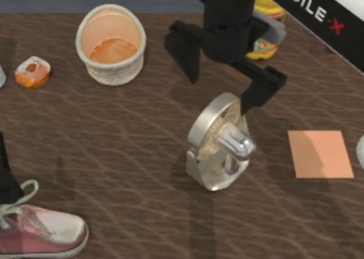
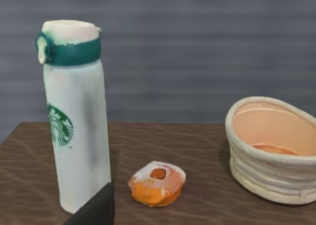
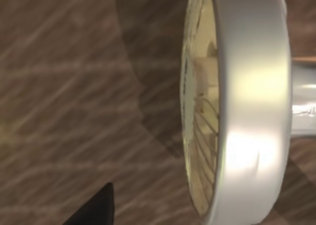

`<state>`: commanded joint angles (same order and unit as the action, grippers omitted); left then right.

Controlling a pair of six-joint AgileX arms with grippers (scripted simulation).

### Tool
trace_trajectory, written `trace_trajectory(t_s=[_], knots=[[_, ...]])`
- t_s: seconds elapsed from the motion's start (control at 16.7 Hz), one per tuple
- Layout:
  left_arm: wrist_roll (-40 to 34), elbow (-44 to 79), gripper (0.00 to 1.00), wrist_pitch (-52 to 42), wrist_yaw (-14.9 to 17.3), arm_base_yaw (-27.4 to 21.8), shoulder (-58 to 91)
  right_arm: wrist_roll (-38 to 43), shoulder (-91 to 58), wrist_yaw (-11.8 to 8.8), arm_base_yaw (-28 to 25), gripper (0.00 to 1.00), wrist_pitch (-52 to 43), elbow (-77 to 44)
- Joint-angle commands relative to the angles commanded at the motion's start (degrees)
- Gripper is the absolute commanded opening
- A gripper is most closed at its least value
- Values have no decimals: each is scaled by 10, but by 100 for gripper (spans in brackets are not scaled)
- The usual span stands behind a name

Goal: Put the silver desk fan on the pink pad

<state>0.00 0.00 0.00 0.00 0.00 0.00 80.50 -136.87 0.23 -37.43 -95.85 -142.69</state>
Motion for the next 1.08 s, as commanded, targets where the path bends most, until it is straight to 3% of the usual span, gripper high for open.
trace_trajectory(t_s=[0.36,0.78,1.08], knots=[[0,0,100,0,0,0,0,-2,3,0,2,100,10,11],[0,0,100,0,0,0,0,0,38,0,0,100,130,171],[0,0,100,0,0,0,0,1,42,0,-1,100,148,190]])
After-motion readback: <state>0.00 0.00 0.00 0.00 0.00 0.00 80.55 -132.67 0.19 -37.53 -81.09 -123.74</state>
